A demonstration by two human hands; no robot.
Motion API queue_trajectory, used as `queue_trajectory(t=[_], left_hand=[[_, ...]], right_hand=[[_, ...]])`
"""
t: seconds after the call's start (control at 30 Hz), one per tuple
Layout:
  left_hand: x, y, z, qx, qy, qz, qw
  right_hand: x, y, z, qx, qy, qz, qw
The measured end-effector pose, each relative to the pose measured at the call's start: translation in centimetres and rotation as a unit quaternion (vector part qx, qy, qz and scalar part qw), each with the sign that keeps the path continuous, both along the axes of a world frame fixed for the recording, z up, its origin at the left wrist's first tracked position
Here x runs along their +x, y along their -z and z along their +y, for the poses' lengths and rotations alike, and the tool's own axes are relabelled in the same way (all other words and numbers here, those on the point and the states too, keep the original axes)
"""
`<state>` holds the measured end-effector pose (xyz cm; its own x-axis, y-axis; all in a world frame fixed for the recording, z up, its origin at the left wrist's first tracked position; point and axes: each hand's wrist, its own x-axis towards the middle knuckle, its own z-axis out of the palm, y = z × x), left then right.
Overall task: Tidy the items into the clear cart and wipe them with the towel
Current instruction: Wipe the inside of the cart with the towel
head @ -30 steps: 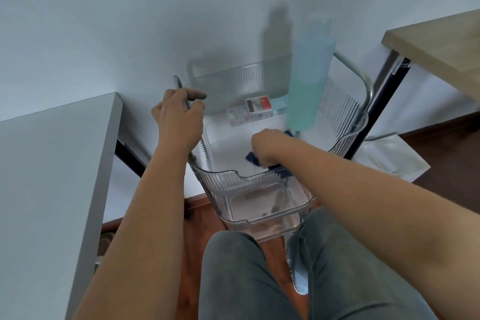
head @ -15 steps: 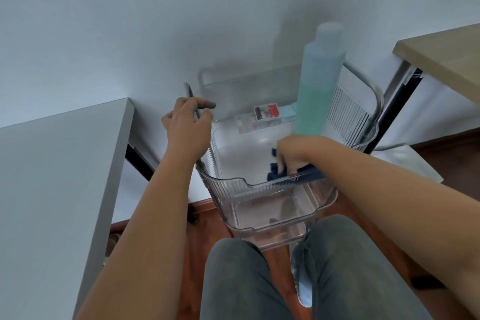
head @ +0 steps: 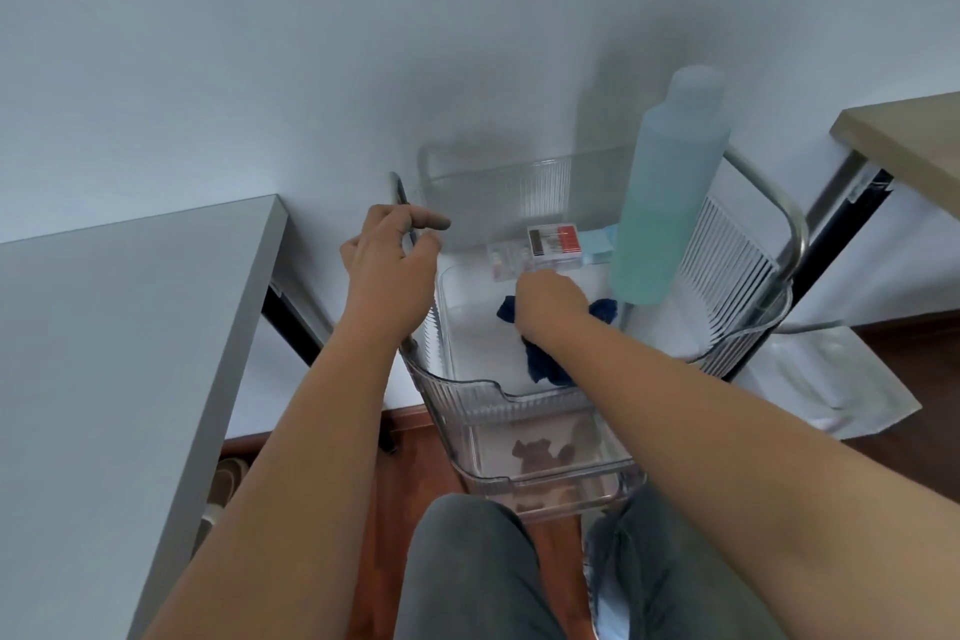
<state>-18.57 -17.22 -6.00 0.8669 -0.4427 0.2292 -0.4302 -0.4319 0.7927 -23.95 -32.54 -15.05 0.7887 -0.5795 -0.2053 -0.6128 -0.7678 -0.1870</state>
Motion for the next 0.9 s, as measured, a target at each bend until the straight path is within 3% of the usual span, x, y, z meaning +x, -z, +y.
queue_trajectory(t=[0.27, 0.5, 0.63, 0.77, 0.83, 0.9], left_hand=[[0.1, 0.2, 0.0, -0.004, 0.001, -0.003, 1.000], [0.2, 0.5, 0.2, -0.005, 0.010, -0.004, 1.000], [0.4, 0.5, 0.1, -0.003, 0.014, -0.007, 1.000], [0.3, 0.3, 0.3, 0.044, 0.005, -0.029, 0.999], [0.1, 0.2, 0.3, 0.099, -0.007, -0.073, 0.992], [0.0, 0.0, 0.4, 0.192, -0.017, -0.139, 0.971]], right_hand=[[4.0, 0.8, 4.1, -0.003, -0.122, -0.045, 0.992], [2.0, -0.6, 4.7, 0.053, -0.323, 0.023, 0.945], [-1.0, -1.4, 4.4, 0.057, -0.393, 0.114, 0.911], [-2.7, -3.3, 1.9, 0.126, -0.319, 0.086, 0.935], [-3.7, -4.1, -0.3, 0.196, -0.239, 0.006, 0.951], [-5.1, -5.0, -1.8, 0.329, -0.138, -0.105, 0.928]])
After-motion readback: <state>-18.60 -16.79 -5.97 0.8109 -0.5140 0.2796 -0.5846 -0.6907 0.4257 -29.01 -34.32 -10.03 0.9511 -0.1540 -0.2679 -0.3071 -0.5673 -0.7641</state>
